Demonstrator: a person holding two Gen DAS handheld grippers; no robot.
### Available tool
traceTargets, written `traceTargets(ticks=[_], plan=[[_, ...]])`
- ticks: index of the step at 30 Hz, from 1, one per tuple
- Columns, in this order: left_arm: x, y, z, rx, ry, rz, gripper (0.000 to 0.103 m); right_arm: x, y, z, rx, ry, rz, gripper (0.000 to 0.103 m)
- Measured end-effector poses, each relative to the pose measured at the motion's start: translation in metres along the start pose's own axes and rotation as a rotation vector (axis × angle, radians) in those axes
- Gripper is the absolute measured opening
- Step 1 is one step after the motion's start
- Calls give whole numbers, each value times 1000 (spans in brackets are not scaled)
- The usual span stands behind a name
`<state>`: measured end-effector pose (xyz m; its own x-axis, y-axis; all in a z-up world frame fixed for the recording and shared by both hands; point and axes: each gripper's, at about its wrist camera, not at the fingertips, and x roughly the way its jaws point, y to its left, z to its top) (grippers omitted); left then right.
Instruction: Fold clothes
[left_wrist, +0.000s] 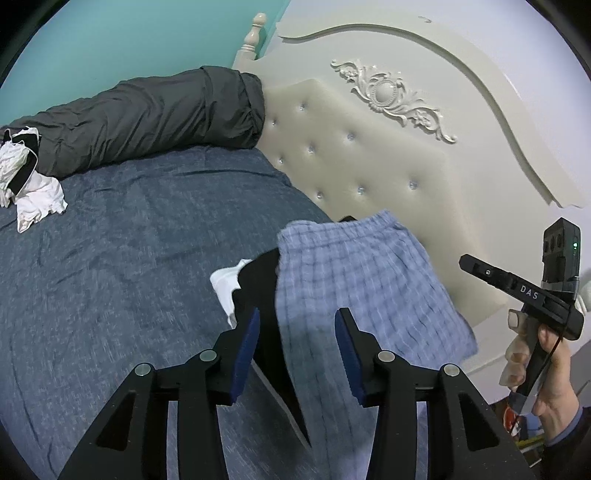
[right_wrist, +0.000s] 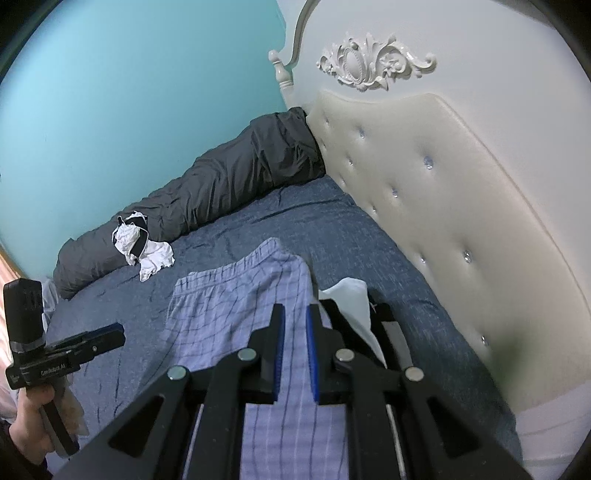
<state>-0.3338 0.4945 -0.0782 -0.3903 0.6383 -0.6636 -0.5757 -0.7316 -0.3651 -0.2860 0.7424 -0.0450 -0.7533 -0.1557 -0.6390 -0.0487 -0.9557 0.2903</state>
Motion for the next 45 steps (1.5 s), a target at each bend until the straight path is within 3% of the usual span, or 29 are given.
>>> traceTargets(ticks=[10,20,25,27,29,34,41,45], plan=[[-36,-26,-15,50,-17,-7,53,-43,12,-17,26,-62,-21,11],[-85,-51,-33,126,-49,5,62,-88,48,-43,-6,-101,-52,22],[-114,-64,-43,150,-67,10,65,-109,64,-57,-11,-114,-72,38],[-127,-70,-49,162,-77,11,68,-121,70,-63,-7,-130,-80,53],[-138,-75,-54,170,-86,9,71,-134,78,-70,-13,-148,-89,60],[-168,-90,-70,209,-109,19,77,-162,94,-85,-39,-168,-123,63],[-209,-105,-93,237,-146,22,92,-209,116,-109,-45,-213,-134,77],[-232,-109,-104,243,-167,24,93,-233,122,-125,4,-240,-135,84]])
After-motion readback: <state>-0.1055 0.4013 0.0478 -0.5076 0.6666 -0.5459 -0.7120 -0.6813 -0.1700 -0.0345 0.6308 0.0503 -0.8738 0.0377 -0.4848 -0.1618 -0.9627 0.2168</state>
